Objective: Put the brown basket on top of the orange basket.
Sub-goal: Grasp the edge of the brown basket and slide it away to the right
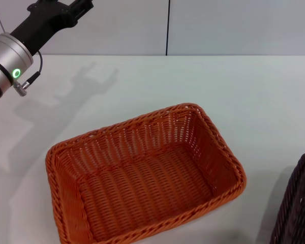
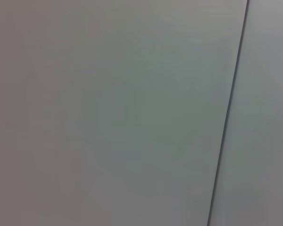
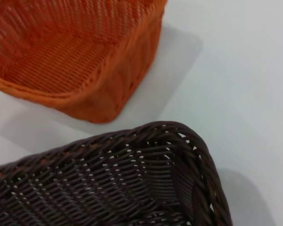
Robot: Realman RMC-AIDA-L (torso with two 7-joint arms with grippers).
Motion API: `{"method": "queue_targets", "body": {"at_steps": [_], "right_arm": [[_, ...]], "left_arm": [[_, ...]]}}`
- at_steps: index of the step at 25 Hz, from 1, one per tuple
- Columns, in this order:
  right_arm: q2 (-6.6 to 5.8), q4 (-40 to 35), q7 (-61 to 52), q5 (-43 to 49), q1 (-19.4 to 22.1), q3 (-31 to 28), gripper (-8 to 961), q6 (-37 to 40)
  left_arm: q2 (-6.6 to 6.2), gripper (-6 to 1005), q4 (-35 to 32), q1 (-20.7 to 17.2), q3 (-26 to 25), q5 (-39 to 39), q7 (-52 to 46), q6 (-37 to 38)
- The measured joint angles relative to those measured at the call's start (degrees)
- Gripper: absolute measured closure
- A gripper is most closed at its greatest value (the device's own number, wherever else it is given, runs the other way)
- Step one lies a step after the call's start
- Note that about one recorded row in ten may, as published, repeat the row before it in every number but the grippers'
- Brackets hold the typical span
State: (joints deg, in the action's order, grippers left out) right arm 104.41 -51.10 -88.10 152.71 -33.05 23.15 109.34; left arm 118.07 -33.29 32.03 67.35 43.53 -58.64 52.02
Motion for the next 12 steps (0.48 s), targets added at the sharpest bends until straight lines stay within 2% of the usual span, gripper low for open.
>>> {"method": "queue_targets", "body": {"at_steps": [10,12], "right_arm": [[-0.17,-1.1,6.3,-7.8,2.1,-5.6,788,9.0],[-1.08,1.1,8.1,-13.0,2.9,-6.8,785,12.1]], "left_arm": [[0.01,186,0.0,-0.5,-0.4,0.0,0.1,0.7],[0.01,186,0.2,-0.5,-0.4,0.0,0.4,0.6]]}}
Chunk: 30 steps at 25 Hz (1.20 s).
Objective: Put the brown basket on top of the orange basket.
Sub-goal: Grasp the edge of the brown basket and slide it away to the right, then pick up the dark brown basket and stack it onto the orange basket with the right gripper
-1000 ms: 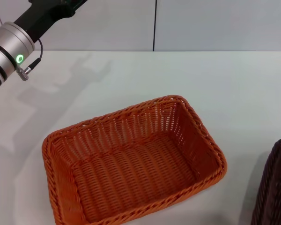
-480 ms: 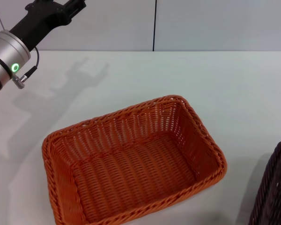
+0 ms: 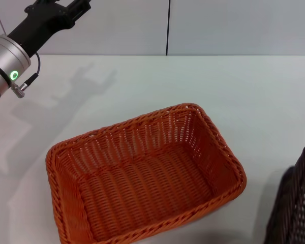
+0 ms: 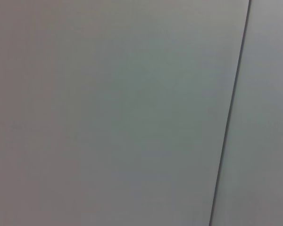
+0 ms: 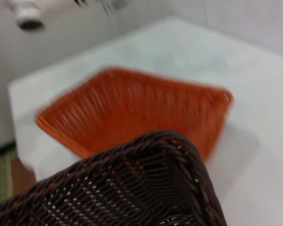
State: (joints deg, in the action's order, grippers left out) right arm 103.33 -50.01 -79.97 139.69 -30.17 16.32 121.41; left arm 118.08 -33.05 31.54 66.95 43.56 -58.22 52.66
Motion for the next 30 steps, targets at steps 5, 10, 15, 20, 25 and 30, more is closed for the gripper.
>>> {"method": "queue_targets", "body": {"at_steps": [5,10,15,20,25,30], "right_arm": [[-0.71,4.4,1.9,-5.3,0.7,-0.2,776,1.1],[-2.35,13.7,6.0,-8.5,0.3,0.2,767,3.3],[-1.86,16.7,7.5,-12.0,0.2,-0.1,758,3.4],[-0.95,21.6,9.6,-20.1,0.3,1.1,749,3.5],[2.2,23.3,13.2,-21.7,-0.9,0.9,741,2.8],[6.55,24.9,16.5,-25.6,-0.7,0.3,732,1.8]], "left_arm": [[-0.03,186,0.2,0.1,-0.1,0.0,0.2,-0.4],[-0.04,186,0.3,0.1,-0.1,0.0,0.5,-0.5],[-0.09,186,0.3,0.2,-0.1,0.1,1.2,-0.6],[-0.13,186,0.8,0.4,-0.1,0.1,2.3,-0.7],[-0.14,186,1.1,0.5,-0.1,0.2,2.4,-0.9],[-0.14,186,1.1,0.5,0.1,0.5,2.4,-1.1]]}}
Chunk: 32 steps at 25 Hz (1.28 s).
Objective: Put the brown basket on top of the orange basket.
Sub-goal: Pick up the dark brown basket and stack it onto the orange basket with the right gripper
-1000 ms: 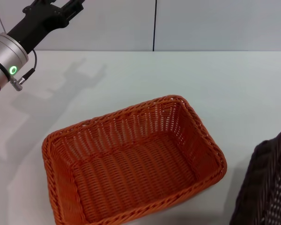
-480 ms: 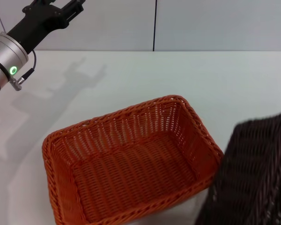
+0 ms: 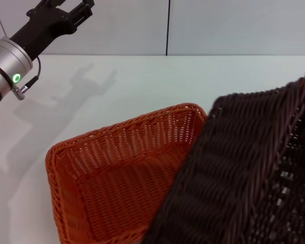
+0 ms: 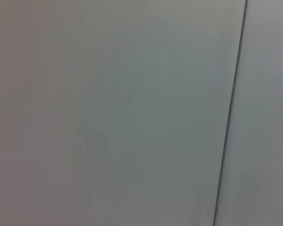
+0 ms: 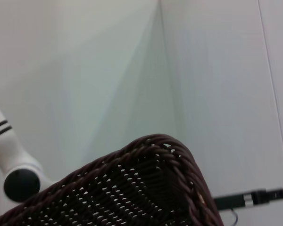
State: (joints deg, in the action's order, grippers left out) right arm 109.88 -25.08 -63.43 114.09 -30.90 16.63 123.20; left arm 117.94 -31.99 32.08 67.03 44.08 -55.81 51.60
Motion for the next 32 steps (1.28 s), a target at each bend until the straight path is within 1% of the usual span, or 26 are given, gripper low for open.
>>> {"method": "queue_targets", "body": {"at_steps": [2,3,4,5,6,8,9,10,11,13,14,15,16,18,19,20,27,30,32], "right_arm": [[1.89,0.1,1.5,-2.1,0.6,-0.1,728,-0.9],[2.54,0.3,2.1,-3.0,0.9,-0.1,727,-1.2],[2.54,0.3,2.1,-3.0,0.9,-0.1,725,-1.2],[3.88,1.6,3.7,-4.8,1.5,-0.1,723,-2.1],[3.88,1.6,3.7,-4.8,1.5,-0.1,721,-2.1],[4.74,4.0,5.6,-6.3,2.0,-0.1,718,-3.3],[4.95,5.3,6.6,-6.8,2.2,-0.2,716,-3.9],[5.36,8.4,9.0,-8.1,2.5,-0.3,714,-5.2],[5.36,8.4,9.0,-8.1,2.5,-0.3,712,-5.2],[5.85,11.1,11.1,-9.5,3.0,-0.3,709,-6.0],[6.36,12.2,12.1,-10.6,3.5,-0.4,707,-6.3],[7.56,13.8,13.6,-12.7,4.3,-0.4,705,-6.9],[7.56,13.8,13.6,-12.7,4.3,-0.4,704,-6.9],[8.56,15.2,15.0,-14.0,5.1,-0.4,700,-7.9],[8.82,16.2,15.8,-14.1,5.4,-0.4,698,-8.3],[8.94,18.7,17.4,-14.3,6.0,-0.4,697,-9.2],[9.08,23.2,20.6,-14.5,8.0,-0.8,684,-9.8],[9.32,26.7,23.5,-14.5,8.9,-0.9,679,-11.7],[9.44,27.7,24.3,-14.5,9.2,-1.0,675,-12.2]], "left_arm": [[0.0,186,0.0,0.0,0.0,0.0,0.0,0.0],[0.0,186,0.0,0.0,0.0,0.0,0.0,0.0],[0.0,186,0.0,0.0,0.0,0.0,0.0,0.0],[0.0,186,0.0,0.1,0.2,0.0,0.0,0.0],[0.0,186,0.0,0.1,0.2,0.0,0.0,0.0],[0.0,186,0.0,0.2,0.4,0.0,0.1,0.0],[0.0,186,0.0,0.2,0.4,0.0,0.3,0.0],[0.0,186,0.0,0.2,0.3,0.0,0.6,0.0],[0.0,186,0.0,0.2,0.3,0.0,0.6,0.0],[0.0,186,0.0,0.2,0.3,0.0,0.7,0.0],[0.0,186,0.1,0.3,0.3,0.0,0.8,0.0],[0.0,186,0.1,0.3,0.3,0.0,0.8,-0.1],[0.0,186,0.1,0.3,0.3,0.0,0.8,-0.1],[0.0,186,0.1,0.4,0.3,0.0,0.8,-0.2],[0.0,186,0.1,0.4,0.3,0.0,0.8,-0.2],[0.0,186,0.1,0.4,0.3,0.0,0.8,-0.2],[0.0,186,0.8,1.0,0.5,0.0,0.8,-2.2],[0.0,186,0.8,1.1,0.5,0.0,0.9,-2.4],[0.0,186,0.8,1.4,0.6,0.0,1.3,-2.5]]}}
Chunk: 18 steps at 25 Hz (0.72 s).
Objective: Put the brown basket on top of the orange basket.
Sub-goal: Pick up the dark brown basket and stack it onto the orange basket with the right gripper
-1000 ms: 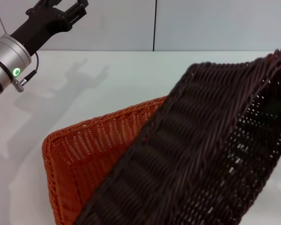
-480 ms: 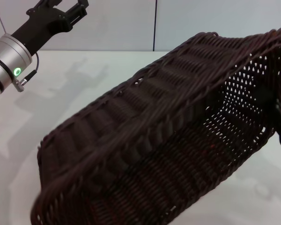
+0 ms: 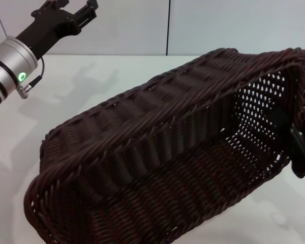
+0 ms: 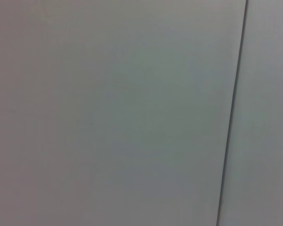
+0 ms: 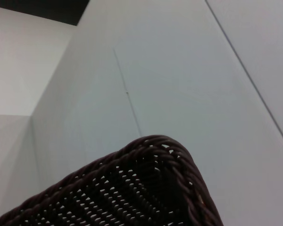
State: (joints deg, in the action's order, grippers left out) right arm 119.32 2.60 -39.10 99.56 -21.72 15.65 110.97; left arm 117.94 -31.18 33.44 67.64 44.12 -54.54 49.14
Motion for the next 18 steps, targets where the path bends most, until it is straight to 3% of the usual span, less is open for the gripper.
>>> {"method": "queue_targets", "body": {"at_steps": [18], "right_arm": [[0.19,5.3,3.4,0.8,0.4,0.6,644,-9.2]], "left_arm": [[0.0,186,1.3,0.6,0.0,0.0,1.0,-0.1]]}}
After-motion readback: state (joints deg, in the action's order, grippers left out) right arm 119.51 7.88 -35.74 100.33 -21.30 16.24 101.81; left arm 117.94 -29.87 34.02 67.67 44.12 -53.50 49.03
